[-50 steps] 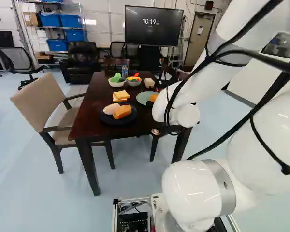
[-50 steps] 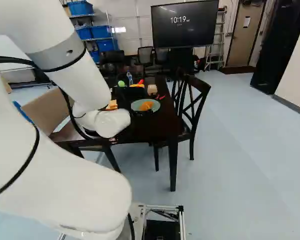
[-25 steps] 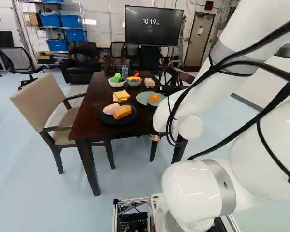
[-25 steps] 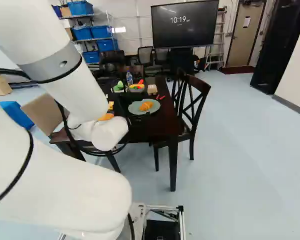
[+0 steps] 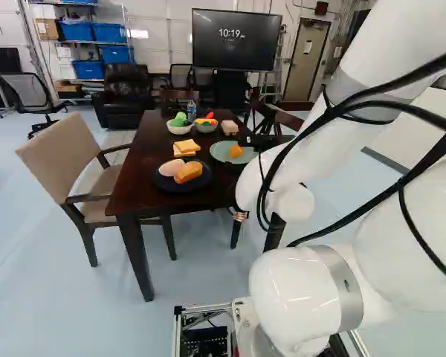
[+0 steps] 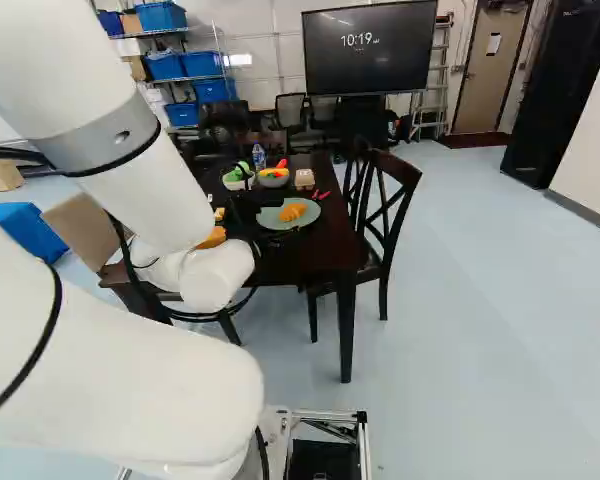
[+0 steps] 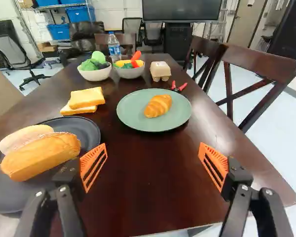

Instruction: Move the croissant to the empty plate

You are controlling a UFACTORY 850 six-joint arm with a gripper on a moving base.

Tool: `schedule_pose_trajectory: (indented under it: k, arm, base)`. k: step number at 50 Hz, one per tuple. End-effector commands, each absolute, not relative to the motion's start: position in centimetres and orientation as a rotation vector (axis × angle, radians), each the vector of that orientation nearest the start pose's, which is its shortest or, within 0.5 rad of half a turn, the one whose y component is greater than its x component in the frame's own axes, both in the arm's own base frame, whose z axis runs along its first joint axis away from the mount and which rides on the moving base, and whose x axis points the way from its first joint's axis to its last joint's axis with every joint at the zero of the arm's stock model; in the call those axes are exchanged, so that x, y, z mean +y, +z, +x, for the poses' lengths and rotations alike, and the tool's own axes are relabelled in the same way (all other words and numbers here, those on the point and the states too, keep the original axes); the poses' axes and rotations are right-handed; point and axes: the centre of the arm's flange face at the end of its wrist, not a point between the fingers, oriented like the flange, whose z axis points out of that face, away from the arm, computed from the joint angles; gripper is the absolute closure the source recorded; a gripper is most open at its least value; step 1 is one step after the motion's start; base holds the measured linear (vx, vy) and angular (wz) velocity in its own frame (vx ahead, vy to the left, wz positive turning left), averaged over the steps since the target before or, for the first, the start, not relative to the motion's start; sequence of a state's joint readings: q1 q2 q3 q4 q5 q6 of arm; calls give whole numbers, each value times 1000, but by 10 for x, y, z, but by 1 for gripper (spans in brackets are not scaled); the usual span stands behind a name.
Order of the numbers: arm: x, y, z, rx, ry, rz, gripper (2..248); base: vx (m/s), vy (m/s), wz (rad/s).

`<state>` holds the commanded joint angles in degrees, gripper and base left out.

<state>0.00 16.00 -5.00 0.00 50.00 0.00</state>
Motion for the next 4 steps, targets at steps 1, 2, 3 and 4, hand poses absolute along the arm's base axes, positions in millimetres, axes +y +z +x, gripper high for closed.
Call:
schedule_pose_trajectory:
  k: [1,2,3,4]
  arm:
    - [0,366,270,0,-1824,-2558,3]
    - [0,366,270,0,-1824,-2558,3]
    - [0,366,270,0,-1824,-2558,3]
    - [0,366,270,0,-1824,-2558,3]
  base:
    - [0,0,0]
    - [0,0,0]
    - [0,0,0]
    - [0,0,0]
